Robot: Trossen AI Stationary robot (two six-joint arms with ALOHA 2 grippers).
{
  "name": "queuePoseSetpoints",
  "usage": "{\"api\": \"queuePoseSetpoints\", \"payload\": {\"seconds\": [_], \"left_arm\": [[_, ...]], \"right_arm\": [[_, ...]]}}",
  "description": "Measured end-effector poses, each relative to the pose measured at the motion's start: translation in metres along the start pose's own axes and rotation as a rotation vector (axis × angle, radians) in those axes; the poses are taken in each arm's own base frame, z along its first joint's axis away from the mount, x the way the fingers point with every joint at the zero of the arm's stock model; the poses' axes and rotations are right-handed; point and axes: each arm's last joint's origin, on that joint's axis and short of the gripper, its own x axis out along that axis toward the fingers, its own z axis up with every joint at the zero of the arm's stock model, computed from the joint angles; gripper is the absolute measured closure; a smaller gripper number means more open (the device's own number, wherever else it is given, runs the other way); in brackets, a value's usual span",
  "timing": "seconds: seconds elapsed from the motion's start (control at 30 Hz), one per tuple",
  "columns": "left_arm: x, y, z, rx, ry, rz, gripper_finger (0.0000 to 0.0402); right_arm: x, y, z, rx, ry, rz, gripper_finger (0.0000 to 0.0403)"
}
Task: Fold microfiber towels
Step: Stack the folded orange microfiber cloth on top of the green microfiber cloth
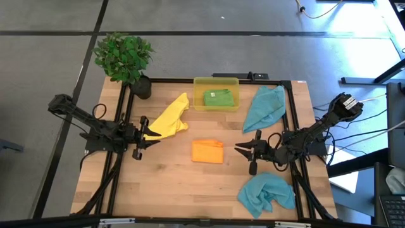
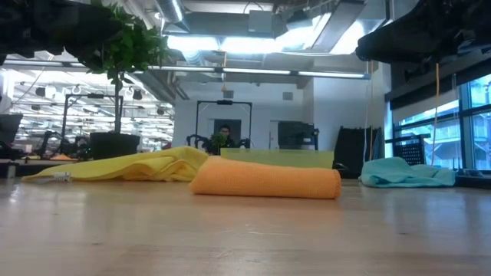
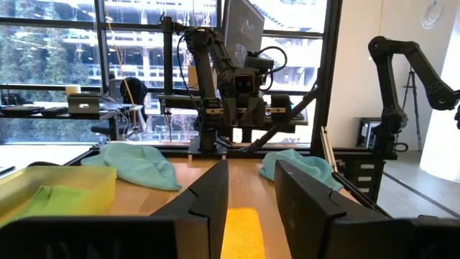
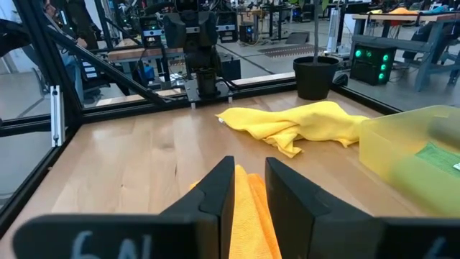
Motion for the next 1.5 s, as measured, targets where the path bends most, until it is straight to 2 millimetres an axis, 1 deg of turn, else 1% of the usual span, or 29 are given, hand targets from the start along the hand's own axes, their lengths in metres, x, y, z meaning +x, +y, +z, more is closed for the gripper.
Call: {"api": "queuePoseSetpoints", "payload": {"seconds": [0.47,0.6,0.7,0.87,1.0,1.17,1.43,1.5], "left_arm": [[0.0,0.0,0.0,0.0,0.0,0.0,0.0296],[0.0,0.0,0.0,0.0,0.001,0.0,0.0296],[0.0,0.0,0.0,0.0,0.001,0.0,0.0296],[0.0,0.0,0.0,0.0,0.001,0.0,0.0296],[0.0,0.0,0.0,0.0,0.001,0.0,0.0296],[0.0,0.0,0.0,0.0,0.001,0.0,0.0296],[0.0,0.0,0.0,0.0,0.001,0.0,0.0296],[0.0,0.0,0.0,0.0,0.001,0.0,0.0296]], "right_arm": [[0.0,0.0,0.0,0.008,0.0,0.004,0.0322],[0.001,0.003,0.002,0.031,0.009,0.057,0.0322],[0.005,0.009,0.005,0.013,0.01,0.079,0.0322],[0.017,0.025,0.009,-0.055,0.018,0.096,0.0322],[0.027,0.038,0.015,-0.104,0.044,0.091,0.0322],[0.034,0.048,0.021,-0.137,0.094,0.081,0.0322],[0.043,0.059,0.016,-0.172,0.181,0.122,0.0322],[0.048,0.062,0.014,-0.179,0.206,0.155,0.0319]]}}
